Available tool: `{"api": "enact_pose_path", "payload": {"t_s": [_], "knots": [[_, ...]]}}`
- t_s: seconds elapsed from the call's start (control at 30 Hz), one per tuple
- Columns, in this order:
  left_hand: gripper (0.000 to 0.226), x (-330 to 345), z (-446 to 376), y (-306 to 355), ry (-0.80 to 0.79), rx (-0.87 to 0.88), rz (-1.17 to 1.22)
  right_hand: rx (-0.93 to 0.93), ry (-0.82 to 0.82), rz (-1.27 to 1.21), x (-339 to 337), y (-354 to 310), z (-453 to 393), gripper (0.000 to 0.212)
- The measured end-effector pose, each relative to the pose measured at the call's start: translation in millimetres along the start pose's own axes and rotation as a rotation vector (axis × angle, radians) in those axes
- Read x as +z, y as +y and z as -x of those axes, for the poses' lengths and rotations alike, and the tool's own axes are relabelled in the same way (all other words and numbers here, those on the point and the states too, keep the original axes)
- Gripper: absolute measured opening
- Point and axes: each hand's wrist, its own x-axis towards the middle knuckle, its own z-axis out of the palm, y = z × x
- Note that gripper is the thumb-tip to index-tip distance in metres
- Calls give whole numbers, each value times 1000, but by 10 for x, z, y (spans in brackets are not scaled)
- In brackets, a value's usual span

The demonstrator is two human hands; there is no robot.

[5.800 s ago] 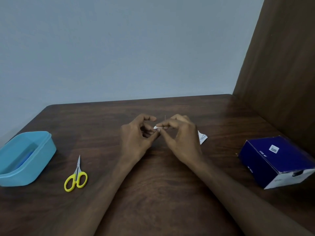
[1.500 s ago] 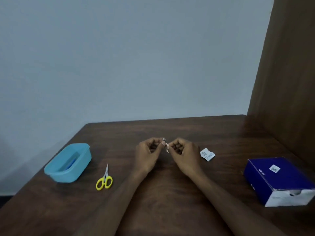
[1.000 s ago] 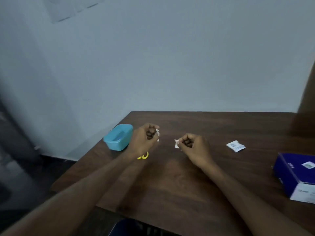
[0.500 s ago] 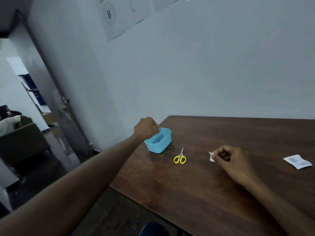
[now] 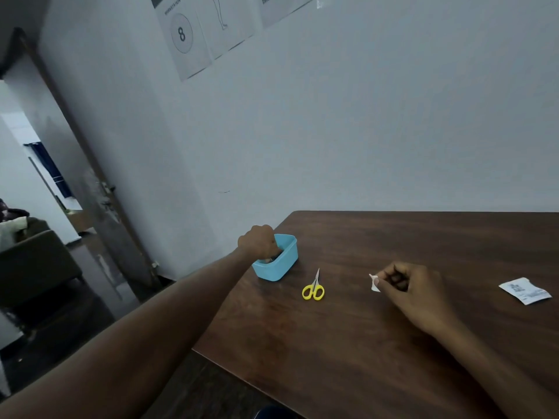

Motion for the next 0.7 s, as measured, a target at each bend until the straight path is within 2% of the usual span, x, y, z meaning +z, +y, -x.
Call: {"api": "enact_pose_path", "payload": {"t_s": [0.17,0.3,0.37,0.47,0.63,0.7], "knots": [[29,-172,147,53,150,107,31,1,-11,11,-4,-10,3,22],[24,-249,477,260,268,323,1,-4,-9,31,-14,-21,18,22],[21,-242,640,395,208,396,-18,-2,-4,40,-33,-10,25,23],[24,-108,795,531,47,410,-32,-3,2,59,-53,-26,32,23],[60,83,963,581,-47,300,-114,-5,17,59,-55,-86,38,22],[63,104,1039,611,-58,327,-176,-2,23,69,-64,-82,27,22]]}}
